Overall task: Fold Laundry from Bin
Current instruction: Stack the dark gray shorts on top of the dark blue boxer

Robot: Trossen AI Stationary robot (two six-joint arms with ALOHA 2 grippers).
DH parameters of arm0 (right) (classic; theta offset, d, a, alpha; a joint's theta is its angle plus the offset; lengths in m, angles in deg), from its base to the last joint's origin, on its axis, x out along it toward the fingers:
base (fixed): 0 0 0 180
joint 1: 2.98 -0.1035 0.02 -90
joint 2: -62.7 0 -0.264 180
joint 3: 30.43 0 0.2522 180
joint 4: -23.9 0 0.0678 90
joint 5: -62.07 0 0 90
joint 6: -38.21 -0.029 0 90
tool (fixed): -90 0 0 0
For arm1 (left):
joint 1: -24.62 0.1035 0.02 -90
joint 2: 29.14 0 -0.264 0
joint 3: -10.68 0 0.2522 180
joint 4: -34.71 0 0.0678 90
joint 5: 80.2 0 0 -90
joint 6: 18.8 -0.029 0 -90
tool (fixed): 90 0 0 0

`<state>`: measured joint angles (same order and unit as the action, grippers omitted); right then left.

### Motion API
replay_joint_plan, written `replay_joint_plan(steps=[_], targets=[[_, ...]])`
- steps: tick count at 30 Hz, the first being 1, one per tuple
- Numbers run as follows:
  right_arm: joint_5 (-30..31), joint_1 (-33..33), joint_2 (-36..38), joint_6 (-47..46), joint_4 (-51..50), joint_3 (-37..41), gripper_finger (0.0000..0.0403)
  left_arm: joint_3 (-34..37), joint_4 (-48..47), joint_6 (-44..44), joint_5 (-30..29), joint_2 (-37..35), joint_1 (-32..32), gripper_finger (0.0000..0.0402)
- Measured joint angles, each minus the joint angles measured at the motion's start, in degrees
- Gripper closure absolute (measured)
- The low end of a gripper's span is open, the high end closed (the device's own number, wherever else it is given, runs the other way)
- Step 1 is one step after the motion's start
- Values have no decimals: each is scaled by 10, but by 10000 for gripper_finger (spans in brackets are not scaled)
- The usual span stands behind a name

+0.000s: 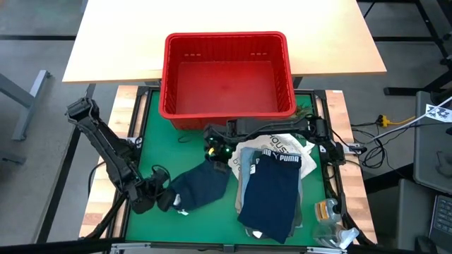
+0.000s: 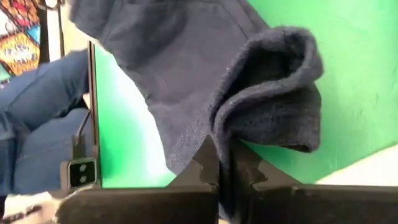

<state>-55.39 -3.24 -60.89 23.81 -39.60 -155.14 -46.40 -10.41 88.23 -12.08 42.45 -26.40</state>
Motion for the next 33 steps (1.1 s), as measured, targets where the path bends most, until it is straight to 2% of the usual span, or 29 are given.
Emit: replay_joint_plan(steps=[4,11,16,29,33], targets=[[11,-6,0,14,-61,-31,398,-9,37,-12,-20,0,0,401],[31,-13,0,43,-171,-85,398,-49,68,-69,-89,0,2,401],[46,-22,1,58,-246,-131,398,-73,89,-111,-108,0,15,401],[54,-32,33,57,-404,-224,398,-74,311,-247,-120,39,62,401],[41,-33,55,41,-403,-225,398,-74,406,-296,-117,65,81,401]])
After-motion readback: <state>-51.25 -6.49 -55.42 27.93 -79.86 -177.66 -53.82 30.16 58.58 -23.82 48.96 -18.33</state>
